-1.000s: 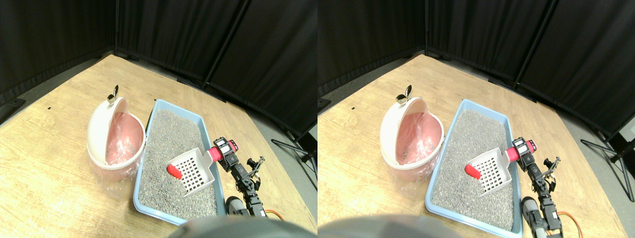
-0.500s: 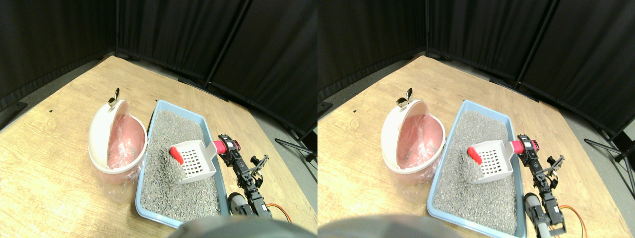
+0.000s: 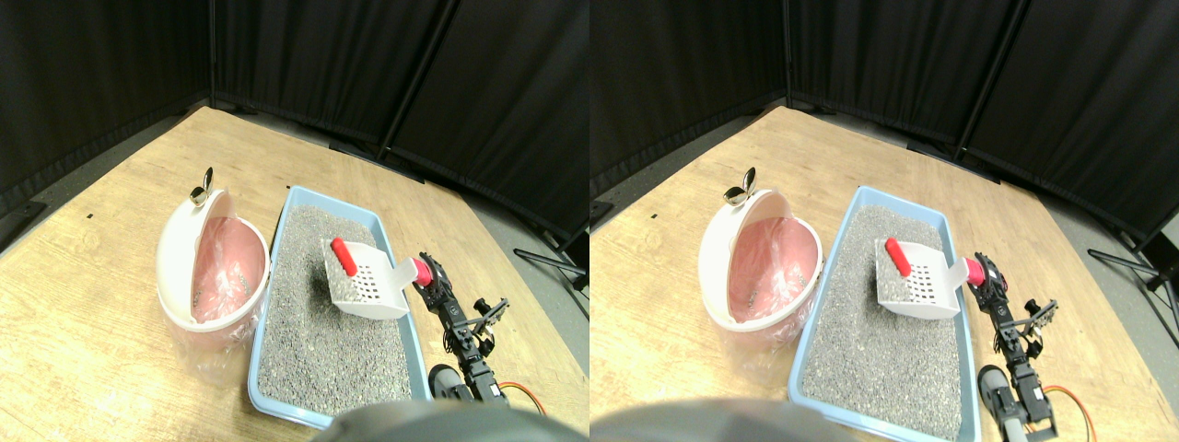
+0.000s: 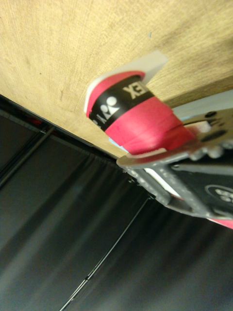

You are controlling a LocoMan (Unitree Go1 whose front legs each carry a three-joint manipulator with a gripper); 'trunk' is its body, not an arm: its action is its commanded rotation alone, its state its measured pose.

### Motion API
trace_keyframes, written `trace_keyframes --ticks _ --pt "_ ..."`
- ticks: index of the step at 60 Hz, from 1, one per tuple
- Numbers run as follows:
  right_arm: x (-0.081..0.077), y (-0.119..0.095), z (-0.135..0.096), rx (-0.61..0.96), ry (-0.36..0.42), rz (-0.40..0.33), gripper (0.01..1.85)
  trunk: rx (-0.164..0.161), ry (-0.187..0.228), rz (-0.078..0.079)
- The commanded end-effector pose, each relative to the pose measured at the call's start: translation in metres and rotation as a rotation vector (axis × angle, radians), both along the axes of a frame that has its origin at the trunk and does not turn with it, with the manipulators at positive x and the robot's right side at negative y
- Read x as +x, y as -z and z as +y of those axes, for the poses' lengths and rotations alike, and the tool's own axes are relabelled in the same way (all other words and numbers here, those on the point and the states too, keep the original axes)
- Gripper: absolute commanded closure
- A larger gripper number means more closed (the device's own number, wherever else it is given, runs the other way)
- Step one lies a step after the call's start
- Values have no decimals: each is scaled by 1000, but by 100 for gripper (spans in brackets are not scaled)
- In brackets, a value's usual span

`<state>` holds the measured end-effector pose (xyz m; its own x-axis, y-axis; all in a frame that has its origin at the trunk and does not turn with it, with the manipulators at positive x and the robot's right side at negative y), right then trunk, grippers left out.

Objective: Scoop (unimanual)

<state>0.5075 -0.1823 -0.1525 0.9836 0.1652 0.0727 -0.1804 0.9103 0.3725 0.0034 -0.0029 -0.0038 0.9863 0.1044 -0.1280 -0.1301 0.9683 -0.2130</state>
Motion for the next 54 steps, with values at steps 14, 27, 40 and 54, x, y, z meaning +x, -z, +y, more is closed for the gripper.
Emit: trace_keyframes --ticks 14,27,40,54 --pt "6 -39 -1 166 -15 -106 181 -12 -18 -46" --pt "5 -43 -1 229 16 -75 181 -11 -22 -50" --pt "8 -43 -1 262 4 -54 181 -13 -24 -51" --pt "6 -35 4 211 -9 -26 181 -19 -30 -46"
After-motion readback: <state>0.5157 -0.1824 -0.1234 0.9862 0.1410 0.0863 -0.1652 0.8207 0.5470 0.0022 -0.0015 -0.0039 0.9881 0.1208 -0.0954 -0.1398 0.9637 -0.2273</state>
